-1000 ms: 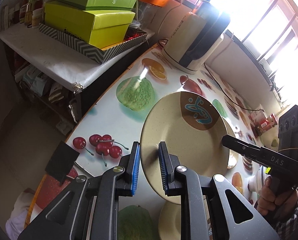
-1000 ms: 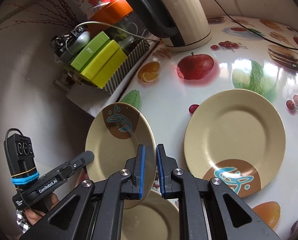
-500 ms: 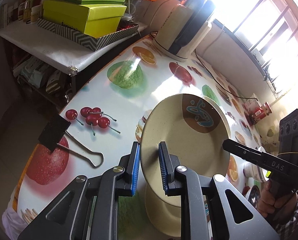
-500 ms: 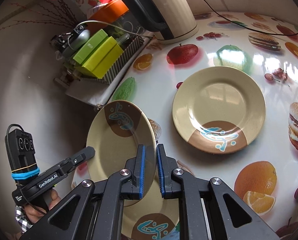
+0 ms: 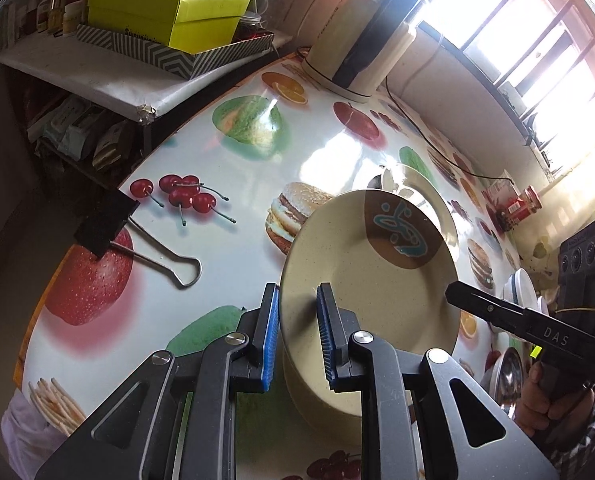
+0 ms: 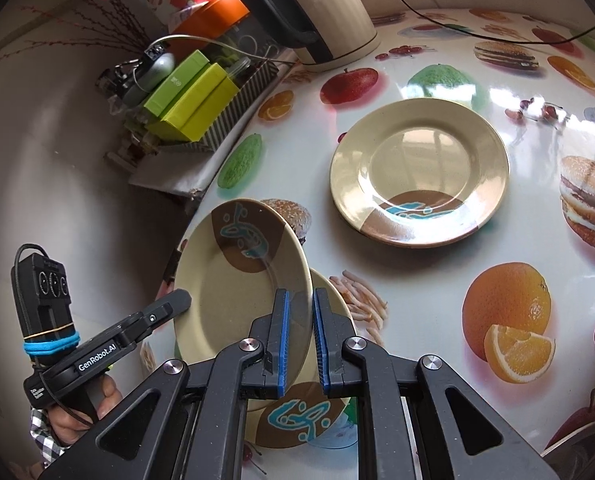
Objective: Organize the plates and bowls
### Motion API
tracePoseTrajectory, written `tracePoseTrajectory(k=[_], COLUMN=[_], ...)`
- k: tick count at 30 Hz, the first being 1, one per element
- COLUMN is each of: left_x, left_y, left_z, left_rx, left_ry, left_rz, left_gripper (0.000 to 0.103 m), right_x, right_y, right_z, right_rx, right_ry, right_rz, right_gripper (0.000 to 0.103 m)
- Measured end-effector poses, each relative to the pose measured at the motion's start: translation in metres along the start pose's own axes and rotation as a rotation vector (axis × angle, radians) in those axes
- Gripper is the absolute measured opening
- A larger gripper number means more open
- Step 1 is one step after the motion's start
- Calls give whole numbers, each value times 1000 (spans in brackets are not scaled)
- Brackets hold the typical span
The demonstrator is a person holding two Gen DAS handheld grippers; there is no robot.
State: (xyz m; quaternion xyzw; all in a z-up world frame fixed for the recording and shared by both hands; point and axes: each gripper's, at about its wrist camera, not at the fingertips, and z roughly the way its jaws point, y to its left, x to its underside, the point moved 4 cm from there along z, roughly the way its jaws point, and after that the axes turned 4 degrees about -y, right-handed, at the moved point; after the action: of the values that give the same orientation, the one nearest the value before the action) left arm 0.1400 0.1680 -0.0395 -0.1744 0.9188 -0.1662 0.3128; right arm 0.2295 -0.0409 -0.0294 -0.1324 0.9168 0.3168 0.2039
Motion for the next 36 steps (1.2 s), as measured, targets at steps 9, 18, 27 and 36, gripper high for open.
tracePoseTrajectory(k=[9,18,27,36], left_x=[15,21,23,24], left_y=[-2,-4,-4,-7], left_z=[3,5,5,5], left_rx=[1,-2,-9,-23], left_ry=[29,45,47,44], left_rz=[2,9,19,29], left_gripper=[19,19,19,19], right_x=[17,26,28,34], right_y=[-6,-10,-11,-11], right_z=[-4,-6,-6,-6], right_rx=[24,32,38,40], right_ry=[19,27,29,29], right_rz=[6,15,13,3], right_gripper=[12,12,13,13])
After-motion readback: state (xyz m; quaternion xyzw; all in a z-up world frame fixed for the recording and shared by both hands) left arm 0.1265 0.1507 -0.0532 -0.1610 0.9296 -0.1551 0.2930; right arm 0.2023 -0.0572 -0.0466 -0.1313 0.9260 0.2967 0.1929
